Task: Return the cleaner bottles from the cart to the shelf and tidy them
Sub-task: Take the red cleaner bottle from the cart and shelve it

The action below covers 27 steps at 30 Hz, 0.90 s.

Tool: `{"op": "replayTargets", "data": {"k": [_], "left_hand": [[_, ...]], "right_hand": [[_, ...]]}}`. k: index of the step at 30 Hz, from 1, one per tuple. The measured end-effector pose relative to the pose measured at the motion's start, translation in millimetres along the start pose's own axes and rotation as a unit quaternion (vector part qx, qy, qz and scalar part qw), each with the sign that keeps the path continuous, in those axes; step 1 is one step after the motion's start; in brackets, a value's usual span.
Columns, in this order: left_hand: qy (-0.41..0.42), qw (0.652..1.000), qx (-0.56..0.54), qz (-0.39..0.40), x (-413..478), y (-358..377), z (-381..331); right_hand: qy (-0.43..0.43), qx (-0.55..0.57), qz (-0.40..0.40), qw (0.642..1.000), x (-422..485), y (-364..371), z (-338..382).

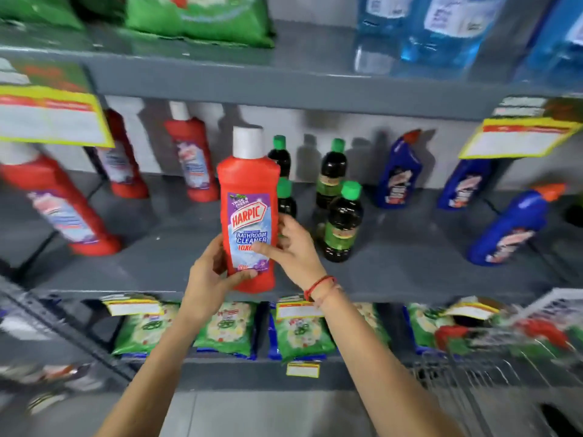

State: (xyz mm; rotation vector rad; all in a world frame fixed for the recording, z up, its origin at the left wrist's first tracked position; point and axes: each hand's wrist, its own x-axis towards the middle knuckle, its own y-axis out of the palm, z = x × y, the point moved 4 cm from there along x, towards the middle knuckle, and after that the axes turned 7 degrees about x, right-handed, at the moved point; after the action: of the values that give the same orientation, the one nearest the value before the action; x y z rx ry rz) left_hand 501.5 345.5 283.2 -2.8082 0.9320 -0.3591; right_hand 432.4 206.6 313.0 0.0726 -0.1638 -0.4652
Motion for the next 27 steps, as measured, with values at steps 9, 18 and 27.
{"op": "replayTargets", "data": {"k": [9, 18, 27], "left_hand": [[0.000, 0.992, 0.093, -0.085, 39.4, -90.8, 46.6], [-0.022, 0.993, 0.107, -0.053, 75.9, -109.7, 86.8], [-0.022, 0.985, 0.160, -0.064, 73.5, -107.0, 90.7]], "right_hand": [[-0.003, -0.144, 0.062, 0.988, 63.0, 88.2, -21.5], [0.025, -0.199, 0.055, 0.978, 92.4, 106.9, -50.3], [0.004, -0.210, 0.045, 0.977, 82.9, 100.5, -54.3]]}}
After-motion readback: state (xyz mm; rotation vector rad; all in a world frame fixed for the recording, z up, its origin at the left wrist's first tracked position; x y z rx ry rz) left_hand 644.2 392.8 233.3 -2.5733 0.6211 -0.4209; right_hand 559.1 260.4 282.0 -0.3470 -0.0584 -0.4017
